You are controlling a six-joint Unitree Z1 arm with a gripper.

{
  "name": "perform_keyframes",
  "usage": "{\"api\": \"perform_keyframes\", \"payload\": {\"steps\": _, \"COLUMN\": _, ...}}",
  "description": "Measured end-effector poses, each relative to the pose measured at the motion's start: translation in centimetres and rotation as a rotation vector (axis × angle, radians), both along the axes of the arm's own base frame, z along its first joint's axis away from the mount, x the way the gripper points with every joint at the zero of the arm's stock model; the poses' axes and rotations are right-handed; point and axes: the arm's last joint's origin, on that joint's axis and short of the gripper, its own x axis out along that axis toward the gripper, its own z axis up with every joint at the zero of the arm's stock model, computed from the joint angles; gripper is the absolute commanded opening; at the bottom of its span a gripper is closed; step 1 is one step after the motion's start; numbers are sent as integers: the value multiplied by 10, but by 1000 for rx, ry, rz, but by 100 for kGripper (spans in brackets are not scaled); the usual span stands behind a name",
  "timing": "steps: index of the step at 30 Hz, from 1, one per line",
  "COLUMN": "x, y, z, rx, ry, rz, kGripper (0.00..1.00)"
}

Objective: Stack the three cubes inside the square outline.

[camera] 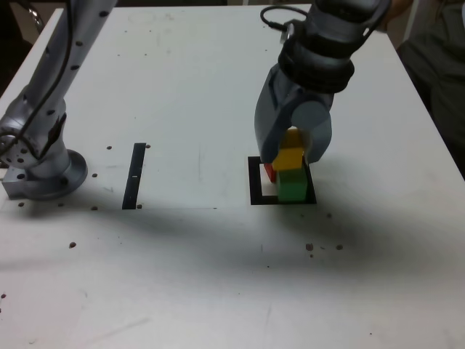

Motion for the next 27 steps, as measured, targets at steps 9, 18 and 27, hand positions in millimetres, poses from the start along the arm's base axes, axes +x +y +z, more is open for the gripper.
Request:
{"api": "perform_keyframes", "payload": {"steps": 9, "x": 1, "y": 15, "z": 1, "rx": 10, "ry": -2, "rz": -10, "kGripper": 25}}
{"api": "perform_keyframes", "payload": {"steps": 18, "x": 1, "y": 29, "z": -1, "rx": 13, "ry": 3, "rz": -1, "kGripper": 25}}
{"api": "perform_keyframes", "payload": {"steps": 27, "x": 2, "y": 37, "z": -5, "rx": 10, "ry": 9, "rz": 9, "kGripper": 25}}
